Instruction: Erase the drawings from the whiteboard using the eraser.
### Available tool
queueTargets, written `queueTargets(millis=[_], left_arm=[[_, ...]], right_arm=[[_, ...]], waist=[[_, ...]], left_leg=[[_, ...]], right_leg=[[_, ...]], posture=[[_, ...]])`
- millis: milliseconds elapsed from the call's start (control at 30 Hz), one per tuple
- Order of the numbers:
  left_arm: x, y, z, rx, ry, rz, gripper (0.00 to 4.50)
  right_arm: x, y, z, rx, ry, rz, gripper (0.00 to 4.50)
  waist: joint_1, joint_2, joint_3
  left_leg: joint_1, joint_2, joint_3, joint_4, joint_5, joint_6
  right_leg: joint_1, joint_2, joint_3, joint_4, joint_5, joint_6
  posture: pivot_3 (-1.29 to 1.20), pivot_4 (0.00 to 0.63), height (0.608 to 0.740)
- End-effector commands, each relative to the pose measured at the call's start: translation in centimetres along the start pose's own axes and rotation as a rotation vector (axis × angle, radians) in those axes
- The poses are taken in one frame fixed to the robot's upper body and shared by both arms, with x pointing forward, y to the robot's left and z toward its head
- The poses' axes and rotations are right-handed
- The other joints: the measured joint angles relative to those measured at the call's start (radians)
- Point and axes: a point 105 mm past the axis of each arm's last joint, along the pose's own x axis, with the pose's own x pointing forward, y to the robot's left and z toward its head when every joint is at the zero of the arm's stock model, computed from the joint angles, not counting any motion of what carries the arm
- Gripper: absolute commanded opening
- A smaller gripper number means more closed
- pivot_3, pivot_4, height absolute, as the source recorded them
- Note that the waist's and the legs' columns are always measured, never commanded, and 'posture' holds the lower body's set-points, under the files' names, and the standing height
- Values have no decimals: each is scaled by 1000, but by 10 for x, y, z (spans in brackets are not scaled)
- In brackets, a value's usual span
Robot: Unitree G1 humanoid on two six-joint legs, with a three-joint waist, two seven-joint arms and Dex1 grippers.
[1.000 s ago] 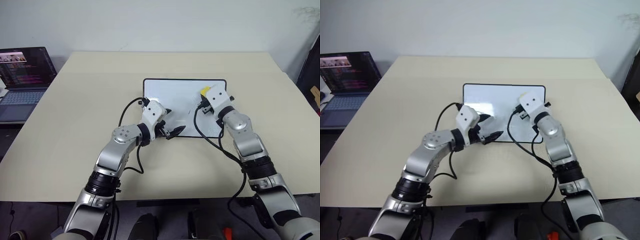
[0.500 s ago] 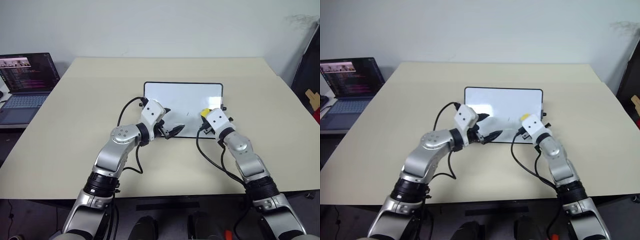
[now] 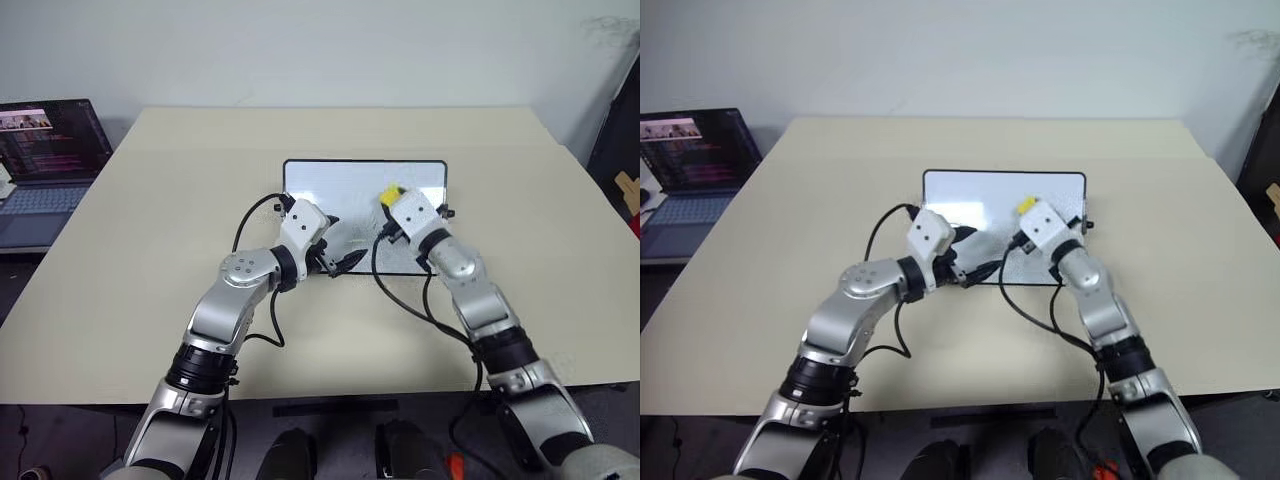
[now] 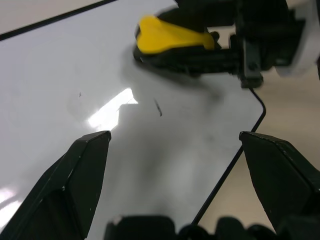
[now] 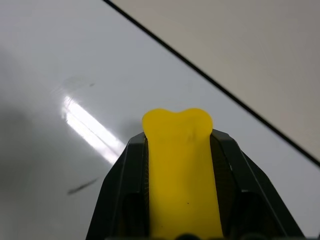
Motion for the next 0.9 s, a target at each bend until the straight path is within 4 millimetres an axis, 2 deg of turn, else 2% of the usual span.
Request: queueTargets(millis=[33, 133, 267, 433, 567, 633, 767, 900], left_arm=[[-3, 4, 12, 17, -41, 19, 4500], [-4, 5, 12, 17, -42, 24, 4500], [-4, 5, 13, 14, -43, 29, 4500], [-4, 5, 13, 11, -43, 28, 4500], [-3, 5, 12, 11, -42, 25, 4500], [-3, 6, 13, 11, -42, 25, 4500], [-2, 7, 13, 11, -41, 26, 4500], [-3, 7, 12, 12, -41, 27, 4500]], right_arm=[[1, 2, -16, -24, 49, 21, 1257], [-5, 15, -37, -50, 121, 82, 1256], [-20, 35, -58, -93, 173, 175, 1255], [-36, 57, -65, -204, 170, 297, 1255], [-37, 65, -58, -258, 140, 352, 1255], [-34, 64, -53, -274, 126, 348, 1255], [-25, 47, -43, -255, 106, 245, 1255], [-14, 14, -26, -195, 71, 63, 1255]], waist=[[3, 0, 0], [2, -1, -1], [2, 0, -1], [0, -1, -1], [-2, -1, -1], [-2, -1, -1], [-4, -1, -1], [-1, -1, 0]], left_leg=[[-4, 0, -1, 0, 0, -1], [-9, -1, 1, 1, -1, -1], [-2, -1, 0, 1, -2, 1], [14, -1, 0, 0, -4, 4], [17, -1, 0, 2, -3, 5], [18, 0, 0, 2, -3, 5], [18, 0, 0, 1, -3, 5], [17, 0, 0, 1, -3, 5]], right_leg=[[-3, 0, 0, -1, 0, 0], [-7, -2, 1, -2, 0, 0], [-1, -1, 0, -1, 0, 0], [17, 0, -1, -2, -1, 1], [19, 2, 0, -1, -3, 5], [19, 2, 0, 0, -2, 4], [19, 2, 1, 0, 0, 1], [18, 1, 1, 0, 0, 1]], posture=[[0, 150, 740], [0, 150, 740], [0, 150, 740], [0, 150, 740], [0, 150, 740], [0, 150, 740], [0, 150, 740], [0, 150, 740]])
